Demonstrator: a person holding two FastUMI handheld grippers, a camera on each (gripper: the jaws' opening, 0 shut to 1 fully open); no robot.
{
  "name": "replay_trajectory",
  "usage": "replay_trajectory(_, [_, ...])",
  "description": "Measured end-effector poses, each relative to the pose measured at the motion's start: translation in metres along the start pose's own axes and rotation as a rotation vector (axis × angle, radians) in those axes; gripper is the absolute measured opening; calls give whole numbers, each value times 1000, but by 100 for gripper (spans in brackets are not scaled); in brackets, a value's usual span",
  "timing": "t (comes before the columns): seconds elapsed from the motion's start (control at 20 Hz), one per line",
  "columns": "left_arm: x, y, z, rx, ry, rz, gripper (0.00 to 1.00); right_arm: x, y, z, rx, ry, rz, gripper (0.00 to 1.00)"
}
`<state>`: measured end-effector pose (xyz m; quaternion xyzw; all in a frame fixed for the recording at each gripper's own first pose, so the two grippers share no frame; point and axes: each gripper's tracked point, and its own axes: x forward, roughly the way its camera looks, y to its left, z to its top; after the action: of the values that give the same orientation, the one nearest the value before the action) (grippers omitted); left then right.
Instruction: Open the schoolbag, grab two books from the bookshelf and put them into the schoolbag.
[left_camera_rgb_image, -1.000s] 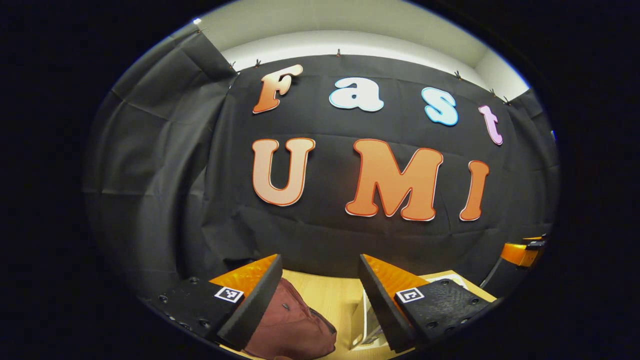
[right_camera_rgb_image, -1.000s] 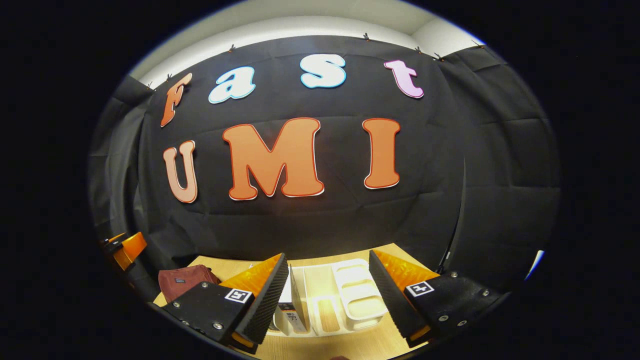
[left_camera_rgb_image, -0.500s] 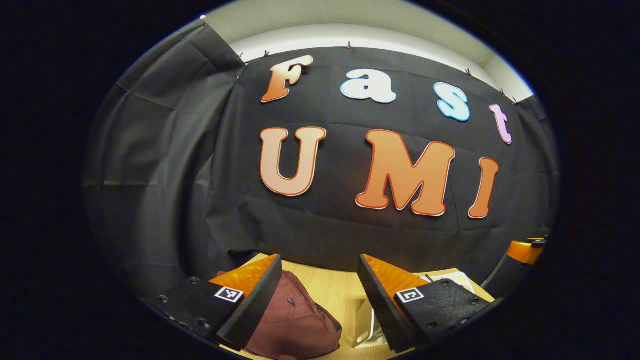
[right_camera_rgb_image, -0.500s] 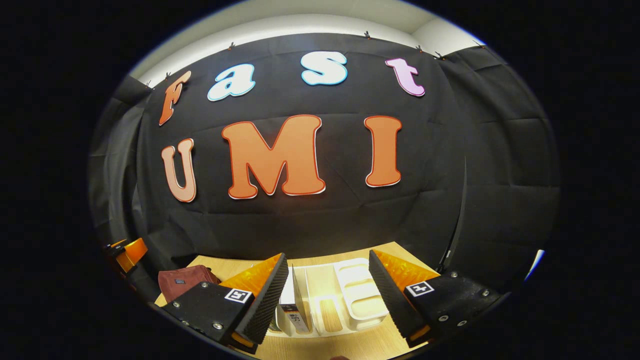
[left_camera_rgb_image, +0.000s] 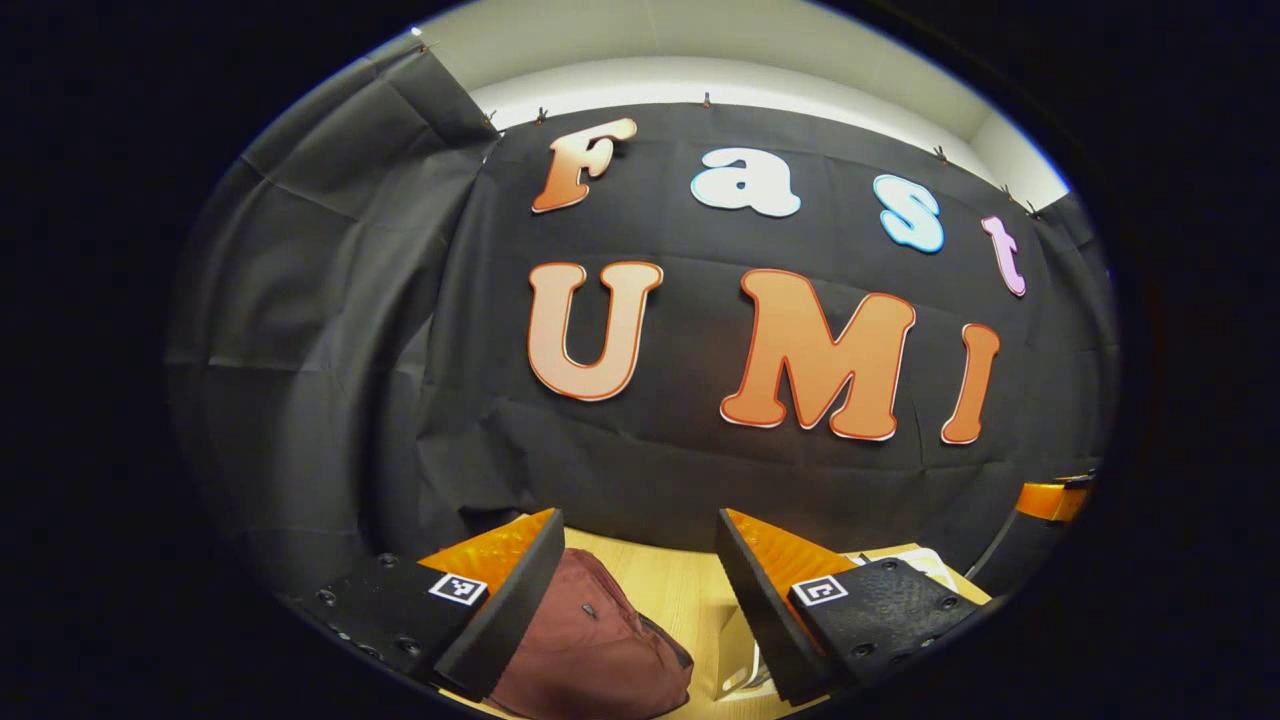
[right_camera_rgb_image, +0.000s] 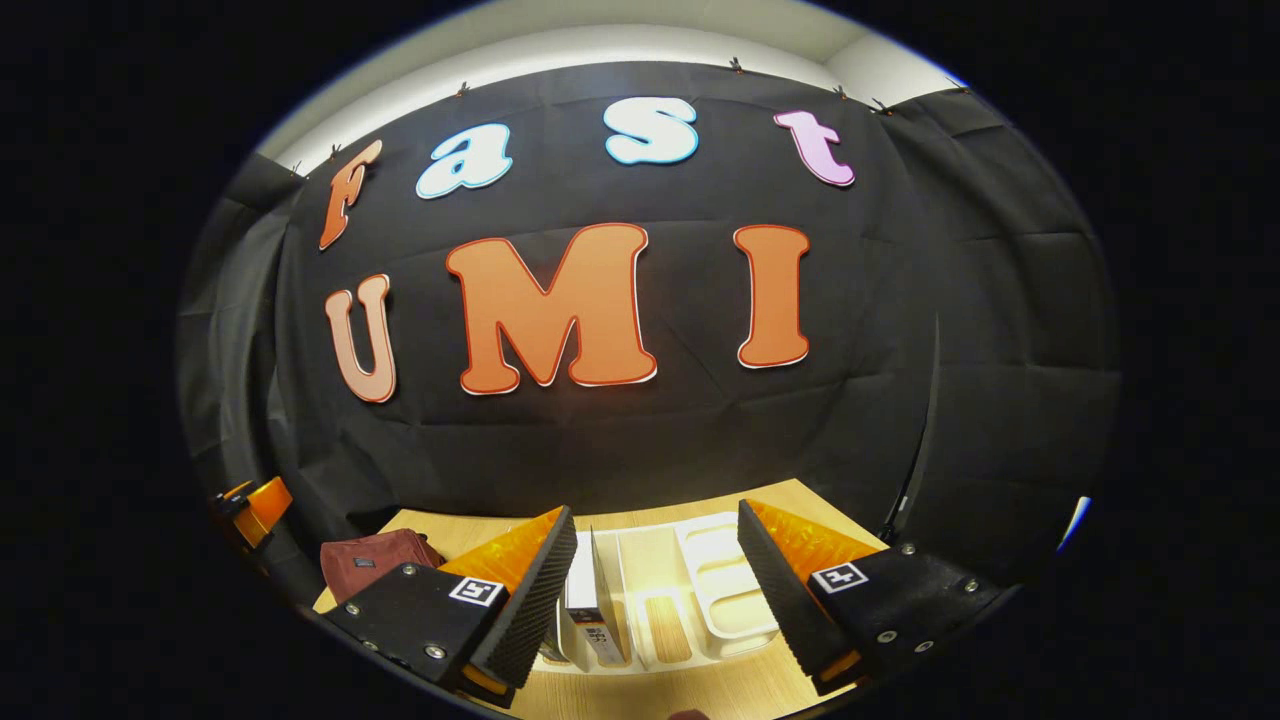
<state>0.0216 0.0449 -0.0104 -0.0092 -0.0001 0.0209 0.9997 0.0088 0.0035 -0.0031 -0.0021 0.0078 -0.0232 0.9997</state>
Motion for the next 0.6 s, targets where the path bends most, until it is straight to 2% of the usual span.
replay_trajectory(0.25, [-2, 11, 3, 18, -15, 49, 94, 1, -5, 3, 9, -12, -19, 96])
replay_trajectory(0.6, [-2, -1, -1, 8, 9, 12, 94, -2, -10, 2, 20, -6, -25, 96])
